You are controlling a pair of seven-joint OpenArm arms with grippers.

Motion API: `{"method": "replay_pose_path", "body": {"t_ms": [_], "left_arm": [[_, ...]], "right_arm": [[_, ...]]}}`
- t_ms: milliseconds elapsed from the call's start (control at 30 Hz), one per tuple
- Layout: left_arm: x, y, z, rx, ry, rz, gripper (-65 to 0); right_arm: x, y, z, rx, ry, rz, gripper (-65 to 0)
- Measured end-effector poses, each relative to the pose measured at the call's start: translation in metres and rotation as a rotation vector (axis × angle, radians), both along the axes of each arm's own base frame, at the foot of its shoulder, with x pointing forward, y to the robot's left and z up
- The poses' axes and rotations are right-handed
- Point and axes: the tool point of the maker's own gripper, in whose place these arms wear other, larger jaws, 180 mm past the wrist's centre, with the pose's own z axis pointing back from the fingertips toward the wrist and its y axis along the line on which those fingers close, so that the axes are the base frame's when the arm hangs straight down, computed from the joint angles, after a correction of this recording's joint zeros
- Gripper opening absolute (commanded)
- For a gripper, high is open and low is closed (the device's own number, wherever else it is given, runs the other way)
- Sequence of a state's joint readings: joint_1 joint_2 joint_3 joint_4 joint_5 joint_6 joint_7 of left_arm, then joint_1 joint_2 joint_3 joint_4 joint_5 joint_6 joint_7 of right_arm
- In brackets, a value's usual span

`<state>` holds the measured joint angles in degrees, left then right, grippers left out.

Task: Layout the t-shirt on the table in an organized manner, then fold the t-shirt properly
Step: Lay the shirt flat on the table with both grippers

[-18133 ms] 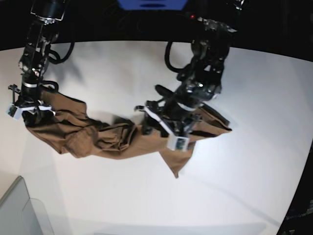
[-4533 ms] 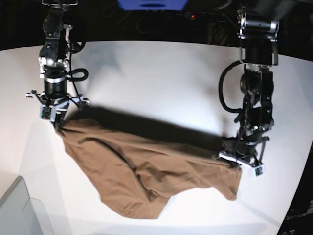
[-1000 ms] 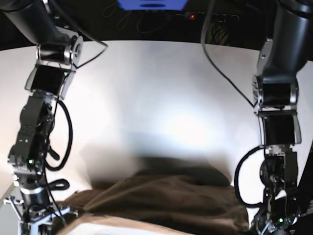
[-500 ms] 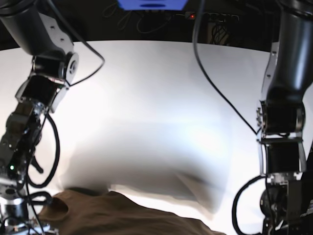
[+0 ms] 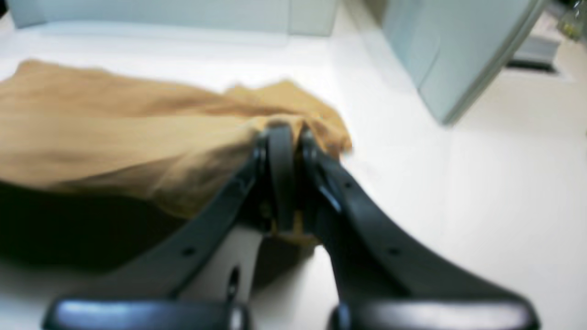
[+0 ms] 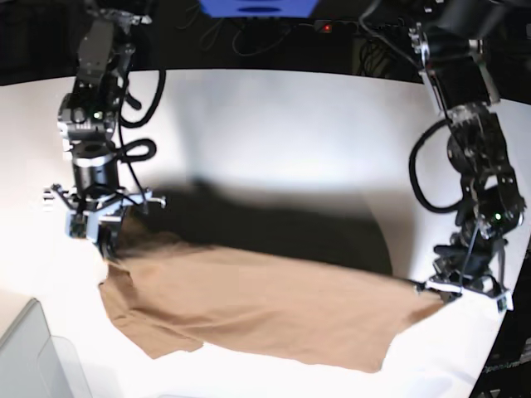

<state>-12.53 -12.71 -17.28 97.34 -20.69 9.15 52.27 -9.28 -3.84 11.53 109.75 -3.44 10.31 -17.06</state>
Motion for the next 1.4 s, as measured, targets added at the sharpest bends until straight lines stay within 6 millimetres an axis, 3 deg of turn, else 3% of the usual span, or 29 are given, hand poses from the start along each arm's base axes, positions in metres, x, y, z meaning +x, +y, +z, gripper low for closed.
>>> {"method": "replay_pose_path", "body": {"t_ms": [133,267,500,667,800,933,1167,1333,1400], "left_arm": [[-0.037,-0.004,-0.053,-0.01,0.13,-0.011,-64.9],[-0.058,0.0,-0.081,-0.005,0.209,0.002,-64.8],[-0.075,0.005,-0.109,-0.014,0.293,0.012,-64.6],[-0.089,0.003,-0.119,-0.013,0.324,0.006,-64.5],[-0.099,-0.011,-0.127,0.013,0.336,-0.136,-64.5],[-0.11,0.011,-0.127,0.034,0.335,-0.116,-64.5],[-0.121,0.042,-0.122,0.043,0.324,-0.062,-64.5],[-0.131,0.052,-0.121,0.049,0.361,-0.099,-64.5],[-0.132,0.055,-0.119,0.062,0.357,-0.114,-64.5]], "right_arm": [[-0.023,0.026,-0.043,0.044,0.114,0.051,-65.0],[-0.046,0.039,-0.081,0.059,0.241,0.085,-65.0],[-0.069,0.043,-0.098,0.068,0.3,0.092,-65.0],[-0.077,0.042,-0.102,0.064,0.311,0.09,-54.6],[-0.095,0.025,-0.113,0.068,0.356,0.031,-44.2],[-0.104,0.007,-0.117,0.083,0.372,-0.048,-37.3],[-0.123,-0.014,-0.123,0.112,0.392,-0.122,-35.8],[-0.128,-0.056,-0.1,0.255,0.272,-0.263,-35.8],[-0.129,-0.064,-0.098,0.282,0.26,-0.287,-35.8]]}}
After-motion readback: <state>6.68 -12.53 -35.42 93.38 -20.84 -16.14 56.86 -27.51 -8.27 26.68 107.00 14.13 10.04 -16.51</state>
